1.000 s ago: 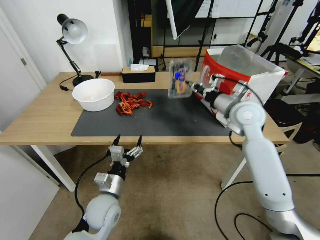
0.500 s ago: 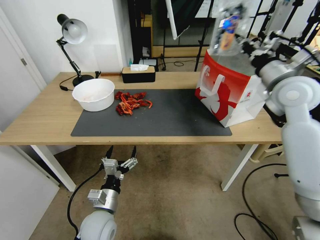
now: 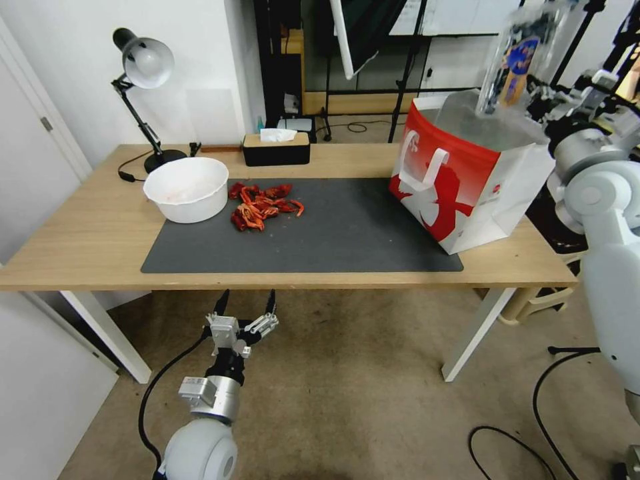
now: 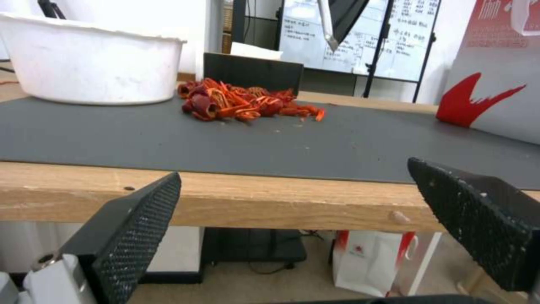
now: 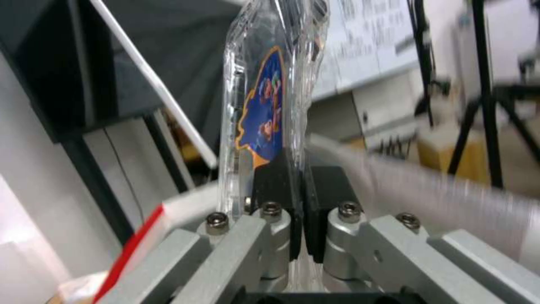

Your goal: Close the takeout container lid, then place the container into the takeout bag.

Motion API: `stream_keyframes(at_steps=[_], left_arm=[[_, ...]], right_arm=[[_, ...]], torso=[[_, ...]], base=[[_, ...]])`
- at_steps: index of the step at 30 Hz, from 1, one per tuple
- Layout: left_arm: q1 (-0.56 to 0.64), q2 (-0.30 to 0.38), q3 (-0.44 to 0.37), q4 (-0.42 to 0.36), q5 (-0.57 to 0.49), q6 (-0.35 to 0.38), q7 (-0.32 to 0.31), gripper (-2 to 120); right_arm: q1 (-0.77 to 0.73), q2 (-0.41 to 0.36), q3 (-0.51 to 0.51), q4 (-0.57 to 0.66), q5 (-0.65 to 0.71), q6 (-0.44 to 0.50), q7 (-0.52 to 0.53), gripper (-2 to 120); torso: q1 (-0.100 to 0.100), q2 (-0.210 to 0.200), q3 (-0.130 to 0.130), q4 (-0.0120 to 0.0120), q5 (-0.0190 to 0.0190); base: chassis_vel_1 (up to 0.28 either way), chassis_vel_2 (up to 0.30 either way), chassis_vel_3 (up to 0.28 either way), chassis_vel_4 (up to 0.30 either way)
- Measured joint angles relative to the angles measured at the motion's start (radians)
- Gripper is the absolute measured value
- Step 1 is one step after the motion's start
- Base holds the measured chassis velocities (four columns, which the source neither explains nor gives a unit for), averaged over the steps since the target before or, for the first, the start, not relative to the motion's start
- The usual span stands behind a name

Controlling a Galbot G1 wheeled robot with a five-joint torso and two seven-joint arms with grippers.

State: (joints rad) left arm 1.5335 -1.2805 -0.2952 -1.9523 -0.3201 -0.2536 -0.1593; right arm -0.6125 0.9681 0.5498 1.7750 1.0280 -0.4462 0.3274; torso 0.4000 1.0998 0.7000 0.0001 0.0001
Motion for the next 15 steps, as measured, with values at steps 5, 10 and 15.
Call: stream_keyframes(at_steps=[5,10,15], left_arm=[[-0.002,-0.001,0.001,-0.001,-0.001,0.001,-0.001,100],[-0.005,0.0,0.006,-0.001,-0.002,0.002,-0.004,100],[-0.01,0.001,0.013,-0.002,-0.003,0.006,-0.006,100]], right_arm=[[-0.026,0.015,0.008,0.022,0.111,-0.046,0.076,23],[-0.037,0.015,0.008,0.028,0.11,-0.056,0.085,38],[-0.044,0.002,0.008,0.053,0.08,-0.049,0.07,57]], torso=[[0.0,0.0,0.0,-0.0001,-0.0001],[0.0,0.0,0.0,0.0,0.0],[0.0,0.0,0.0,-0.0002,0.0]], base=[[0.0,0.0,0.0,0.0],[0.0,0.0,0.0,0.0],[0.0,0.0,0.0,0.0]])
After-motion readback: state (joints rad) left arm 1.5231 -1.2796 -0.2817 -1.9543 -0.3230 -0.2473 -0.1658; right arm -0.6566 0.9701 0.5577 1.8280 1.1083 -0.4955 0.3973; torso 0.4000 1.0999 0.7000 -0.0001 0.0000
